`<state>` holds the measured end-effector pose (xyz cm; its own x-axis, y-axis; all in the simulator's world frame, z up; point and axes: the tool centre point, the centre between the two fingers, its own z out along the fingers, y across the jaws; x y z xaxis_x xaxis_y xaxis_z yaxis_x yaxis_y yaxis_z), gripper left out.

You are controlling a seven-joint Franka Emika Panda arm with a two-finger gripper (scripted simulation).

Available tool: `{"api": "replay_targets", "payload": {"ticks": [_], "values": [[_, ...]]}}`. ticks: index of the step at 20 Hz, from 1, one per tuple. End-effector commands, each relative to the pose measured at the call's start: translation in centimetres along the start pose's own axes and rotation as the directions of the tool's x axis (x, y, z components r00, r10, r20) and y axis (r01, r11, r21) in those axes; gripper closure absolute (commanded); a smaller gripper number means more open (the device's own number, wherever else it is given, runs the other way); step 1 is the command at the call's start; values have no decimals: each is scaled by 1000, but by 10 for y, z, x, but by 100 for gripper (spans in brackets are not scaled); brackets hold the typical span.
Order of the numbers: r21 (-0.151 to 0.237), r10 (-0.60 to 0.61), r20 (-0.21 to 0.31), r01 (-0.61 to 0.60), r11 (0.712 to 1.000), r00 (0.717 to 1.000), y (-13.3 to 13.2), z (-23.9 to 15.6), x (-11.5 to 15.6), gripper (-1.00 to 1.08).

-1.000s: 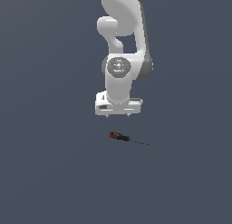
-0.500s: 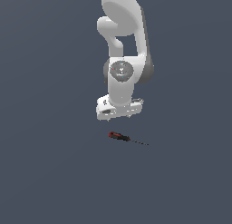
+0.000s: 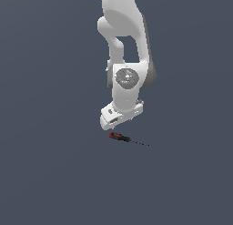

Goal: Pick up the object and move it to a goal position.

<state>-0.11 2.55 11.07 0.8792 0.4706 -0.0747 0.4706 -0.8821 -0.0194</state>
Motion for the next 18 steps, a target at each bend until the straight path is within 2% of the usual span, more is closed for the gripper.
{"api": "replay_targets", "payload": {"ticks": [1,5,9,13,18], "values": [[-5,-80,-5,80,997,997,-1,4,6,-92],[-12,-203,-12,203,979,979,-2,11,15,-92],[-21,-323,-18,322,946,946,-4,17,24,-92],[-30,-437,-24,436,899,899,-6,23,33,-92],[-44,-565,-30,564,825,825,-9,31,44,-92]]}}
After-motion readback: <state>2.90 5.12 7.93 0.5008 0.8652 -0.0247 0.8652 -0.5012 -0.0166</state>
